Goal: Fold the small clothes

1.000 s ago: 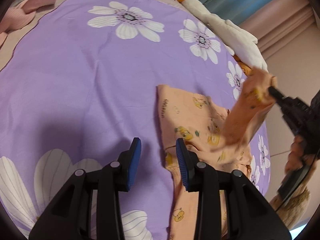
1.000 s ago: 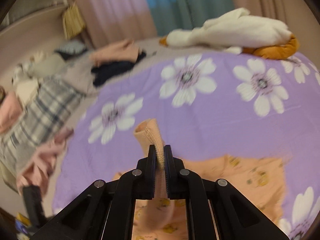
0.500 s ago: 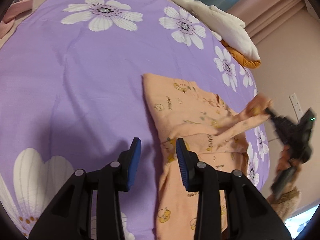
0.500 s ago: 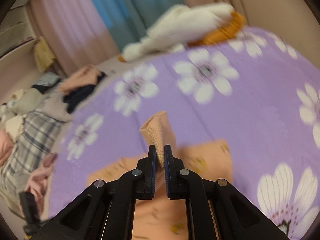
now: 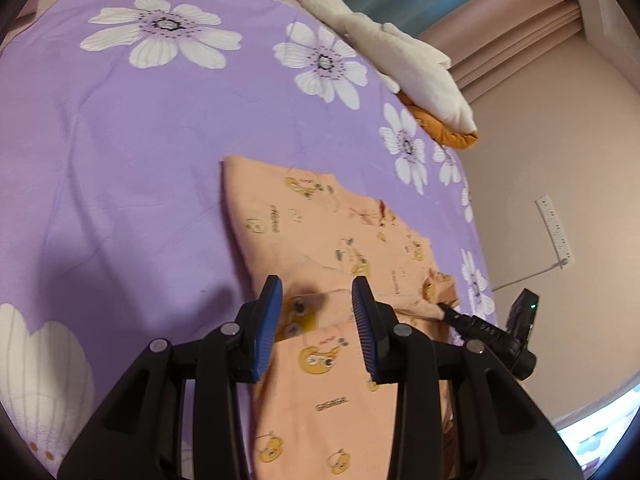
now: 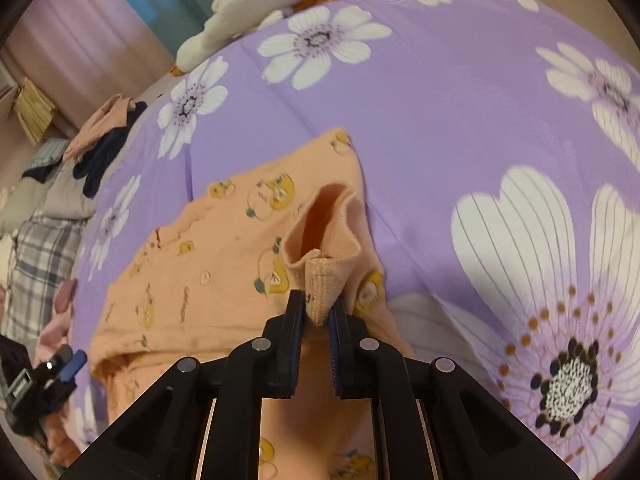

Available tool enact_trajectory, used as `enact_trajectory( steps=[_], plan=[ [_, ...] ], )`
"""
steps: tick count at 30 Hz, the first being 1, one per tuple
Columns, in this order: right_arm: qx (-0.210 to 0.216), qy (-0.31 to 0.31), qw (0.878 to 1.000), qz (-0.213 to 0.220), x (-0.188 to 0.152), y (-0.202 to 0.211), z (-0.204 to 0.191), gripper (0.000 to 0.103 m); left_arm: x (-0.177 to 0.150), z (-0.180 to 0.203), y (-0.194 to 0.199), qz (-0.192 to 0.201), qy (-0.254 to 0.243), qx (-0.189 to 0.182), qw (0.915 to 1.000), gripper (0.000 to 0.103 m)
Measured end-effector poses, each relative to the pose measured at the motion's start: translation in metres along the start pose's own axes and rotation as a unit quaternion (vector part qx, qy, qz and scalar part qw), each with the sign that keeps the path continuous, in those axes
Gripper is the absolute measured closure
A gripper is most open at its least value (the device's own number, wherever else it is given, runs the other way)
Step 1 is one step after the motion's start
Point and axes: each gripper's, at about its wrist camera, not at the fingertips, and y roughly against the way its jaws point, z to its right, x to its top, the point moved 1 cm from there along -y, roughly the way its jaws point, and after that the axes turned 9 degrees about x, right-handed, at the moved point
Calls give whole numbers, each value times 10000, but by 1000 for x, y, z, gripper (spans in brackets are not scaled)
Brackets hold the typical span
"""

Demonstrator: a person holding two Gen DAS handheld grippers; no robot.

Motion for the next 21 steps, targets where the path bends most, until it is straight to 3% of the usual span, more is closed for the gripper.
enact_trajectory(
  steps=[4, 8, 11, 21],
  plan=[
    [163, -132, 9998, -21, 1, 13, 3, 90, -6, 10, -12, -93, -255, 91, 9996, 68],
    [-77, -60, 9997, 212, 8, 33, 3, 61, -13, 11, -31, -415, -477, 552, 9965, 68],
    [-117, -64, 9994, 316, 21, 39, 5, 57, -17, 5, -45, -729, -522, 1107, 9898, 78],
    [-368, 303, 9986, -224, 36, -6, -6, 59, -16, -7, -45, -841, -321, 858, 9922, 77]
  ],
)
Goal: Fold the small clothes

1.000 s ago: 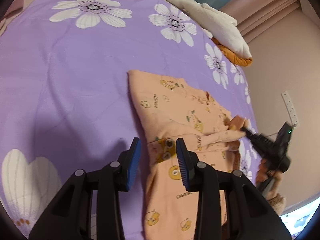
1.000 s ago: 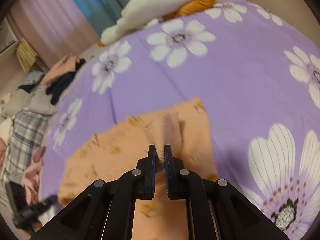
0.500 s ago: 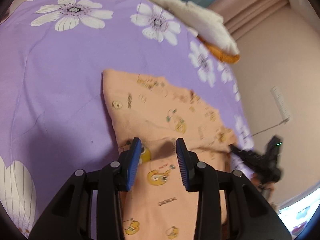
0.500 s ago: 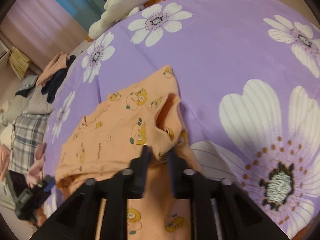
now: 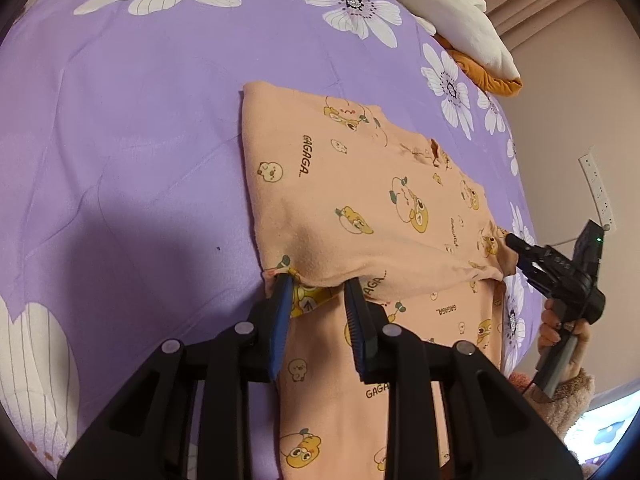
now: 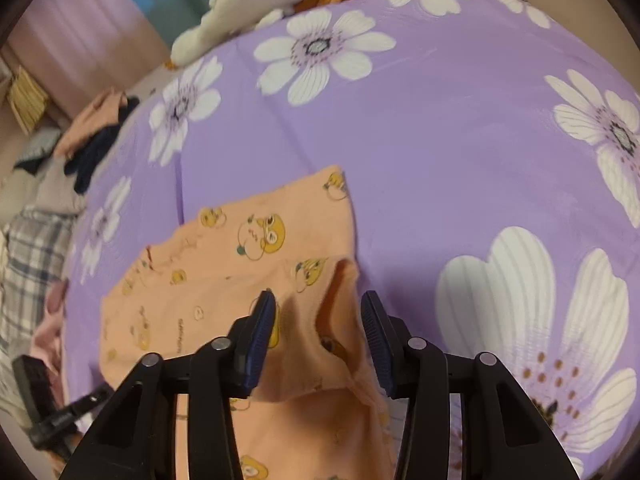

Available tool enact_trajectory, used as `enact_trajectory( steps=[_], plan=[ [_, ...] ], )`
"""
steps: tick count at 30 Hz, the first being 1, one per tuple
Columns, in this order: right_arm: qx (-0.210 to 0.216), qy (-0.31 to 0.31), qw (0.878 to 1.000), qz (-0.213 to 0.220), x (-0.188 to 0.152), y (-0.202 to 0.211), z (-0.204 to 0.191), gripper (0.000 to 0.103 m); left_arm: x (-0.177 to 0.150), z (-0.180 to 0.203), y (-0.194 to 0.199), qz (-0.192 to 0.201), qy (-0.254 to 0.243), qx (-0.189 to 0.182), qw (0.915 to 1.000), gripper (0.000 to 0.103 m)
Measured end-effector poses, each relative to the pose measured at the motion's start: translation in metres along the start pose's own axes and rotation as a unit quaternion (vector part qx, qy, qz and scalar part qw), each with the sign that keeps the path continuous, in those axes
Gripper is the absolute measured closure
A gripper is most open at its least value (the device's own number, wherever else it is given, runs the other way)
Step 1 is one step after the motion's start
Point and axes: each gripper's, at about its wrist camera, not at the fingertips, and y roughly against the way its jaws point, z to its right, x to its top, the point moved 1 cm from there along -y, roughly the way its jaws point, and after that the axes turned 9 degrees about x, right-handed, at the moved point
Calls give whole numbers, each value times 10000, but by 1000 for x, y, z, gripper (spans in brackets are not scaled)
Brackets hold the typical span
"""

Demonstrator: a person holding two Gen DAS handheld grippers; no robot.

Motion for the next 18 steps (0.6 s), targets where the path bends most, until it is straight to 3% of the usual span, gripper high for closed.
enact_trajectory(
  steps=[4, 12, 18],
  plan=[
    [-388, 302, 9987, 113, 0, -2, -9, 96, -1, 0, 2, 16, -45, 18, 10000, 77],
    [-634, 1018, 9902, 717, 21, 36, -47, 97, 1, -2, 2, -4, 25, -62, 10000, 77],
    [-320, 1086, 9855, 1261, 43, 57, -62, 97, 1, -2, 4, 15, 16, -89, 10000, 76]
  ],
)
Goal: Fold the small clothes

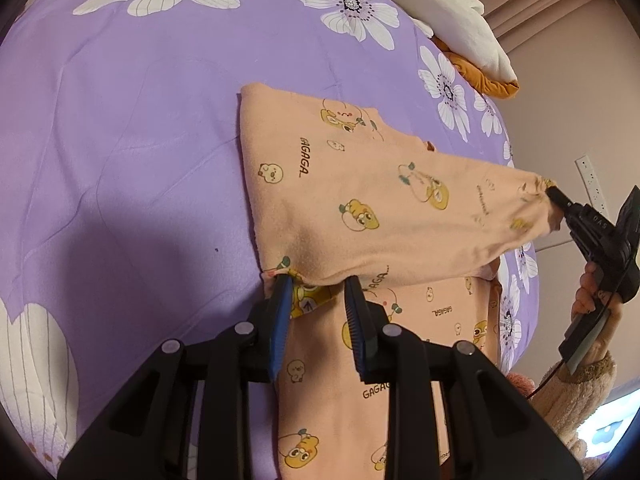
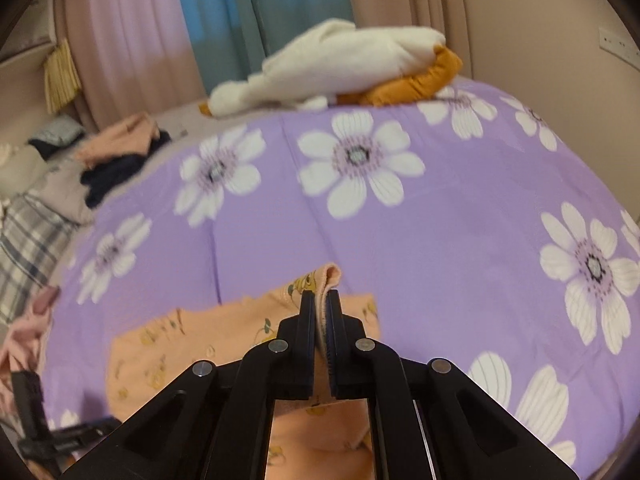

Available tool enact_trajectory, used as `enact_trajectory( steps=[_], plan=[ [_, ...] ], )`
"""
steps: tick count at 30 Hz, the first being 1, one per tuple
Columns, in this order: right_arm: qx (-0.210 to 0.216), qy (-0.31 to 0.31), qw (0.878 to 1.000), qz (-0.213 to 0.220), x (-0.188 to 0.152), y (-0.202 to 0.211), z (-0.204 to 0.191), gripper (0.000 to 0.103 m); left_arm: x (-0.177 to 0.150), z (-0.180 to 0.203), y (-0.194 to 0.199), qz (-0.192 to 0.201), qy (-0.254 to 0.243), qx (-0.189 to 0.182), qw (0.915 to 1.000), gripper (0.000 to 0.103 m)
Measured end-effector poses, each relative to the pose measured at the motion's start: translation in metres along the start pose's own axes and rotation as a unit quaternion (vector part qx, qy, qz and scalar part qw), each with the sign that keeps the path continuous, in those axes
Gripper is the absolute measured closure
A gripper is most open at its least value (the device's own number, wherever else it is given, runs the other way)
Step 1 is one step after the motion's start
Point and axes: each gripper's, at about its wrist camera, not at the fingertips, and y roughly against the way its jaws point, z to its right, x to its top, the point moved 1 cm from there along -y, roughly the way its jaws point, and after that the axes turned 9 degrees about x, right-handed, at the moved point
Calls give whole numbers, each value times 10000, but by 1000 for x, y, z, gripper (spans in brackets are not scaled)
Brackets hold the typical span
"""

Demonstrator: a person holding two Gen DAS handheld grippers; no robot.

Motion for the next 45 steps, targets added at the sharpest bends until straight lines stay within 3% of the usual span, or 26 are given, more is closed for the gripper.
enact_trajectory(
  steps=[3, 7, 13, 17, 45],
  plan=[
    [-115, -35, 9999, -65, -4, -12, 8, 97, 0, -1, -1, -27, 9, -14, 10000, 77],
    [-237, -278, 9973, -635, -30, -45, 38, 97, 0, 0, -2, -37, -29, 20, 10000, 77],
    [-382, -584, 9918, -1068, -57, -67, 58, 97, 2, -1, -5, -68, -4, -17, 10000, 76],
    [-540, -504, 9905, -1157, -61, -73, 58, 97, 2, -2, -5, -74, 4, -22, 10000, 76],
    [-552, -708, 9894, -1145, -70, -76, 65, 97, 2, -2, -7, -59, -14, -22, 10000, 76]
  ],
)
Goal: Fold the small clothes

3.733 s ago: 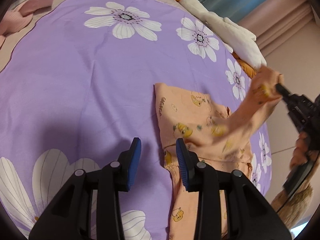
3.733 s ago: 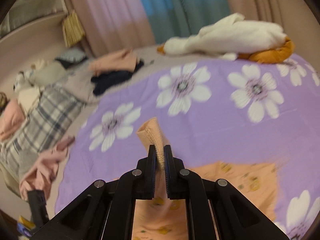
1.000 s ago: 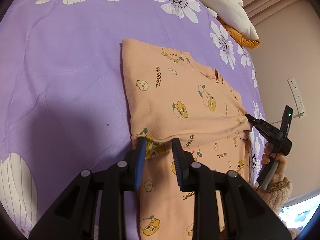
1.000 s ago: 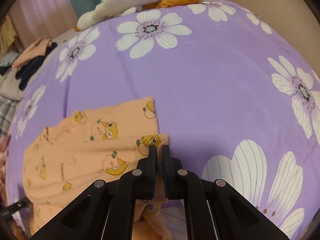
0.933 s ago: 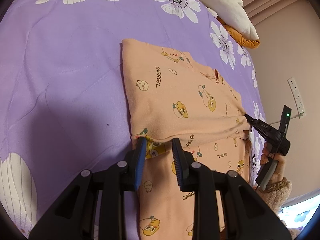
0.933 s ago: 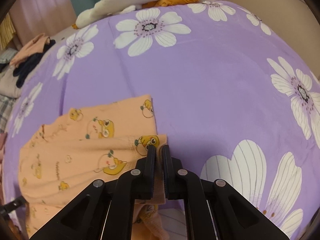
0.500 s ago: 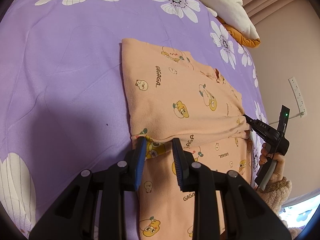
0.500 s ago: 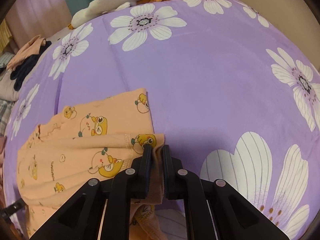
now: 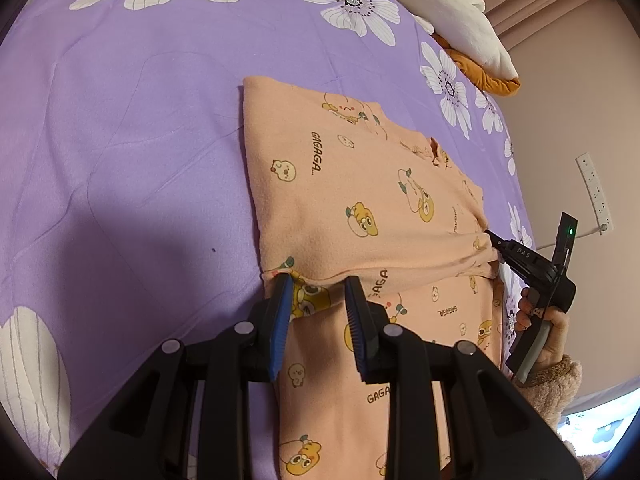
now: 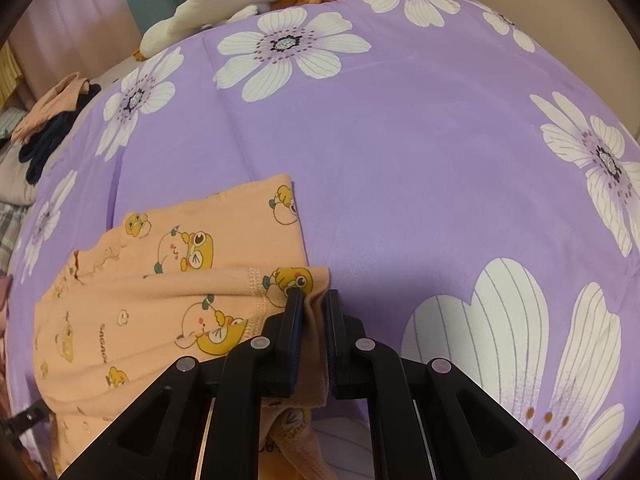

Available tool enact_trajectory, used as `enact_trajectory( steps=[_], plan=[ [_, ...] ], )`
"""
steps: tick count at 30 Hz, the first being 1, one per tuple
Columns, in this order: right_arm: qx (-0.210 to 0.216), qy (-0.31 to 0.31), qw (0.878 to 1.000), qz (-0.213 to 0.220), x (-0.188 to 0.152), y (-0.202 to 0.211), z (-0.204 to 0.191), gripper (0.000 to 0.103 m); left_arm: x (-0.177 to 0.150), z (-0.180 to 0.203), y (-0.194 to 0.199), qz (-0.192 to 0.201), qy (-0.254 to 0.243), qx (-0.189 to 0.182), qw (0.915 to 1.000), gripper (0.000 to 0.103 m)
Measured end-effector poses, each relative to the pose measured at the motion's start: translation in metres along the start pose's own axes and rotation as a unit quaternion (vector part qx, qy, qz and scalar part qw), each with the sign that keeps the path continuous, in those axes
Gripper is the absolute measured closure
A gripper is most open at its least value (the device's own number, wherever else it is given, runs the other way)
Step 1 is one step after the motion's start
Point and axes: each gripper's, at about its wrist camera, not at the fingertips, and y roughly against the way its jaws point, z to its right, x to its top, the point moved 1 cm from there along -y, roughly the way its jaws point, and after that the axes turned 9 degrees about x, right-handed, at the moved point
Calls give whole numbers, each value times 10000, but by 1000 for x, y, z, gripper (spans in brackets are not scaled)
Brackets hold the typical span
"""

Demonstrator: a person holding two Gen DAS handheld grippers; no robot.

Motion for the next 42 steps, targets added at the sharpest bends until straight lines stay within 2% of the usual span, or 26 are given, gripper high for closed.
enact_trajectory(
  steps=[42],
  plan=[
    [48, -39, 10000, 5, 0, 1, 1, 96, 1, 0, -1, 34, -42, 74, 10000, 76]
  ],
)
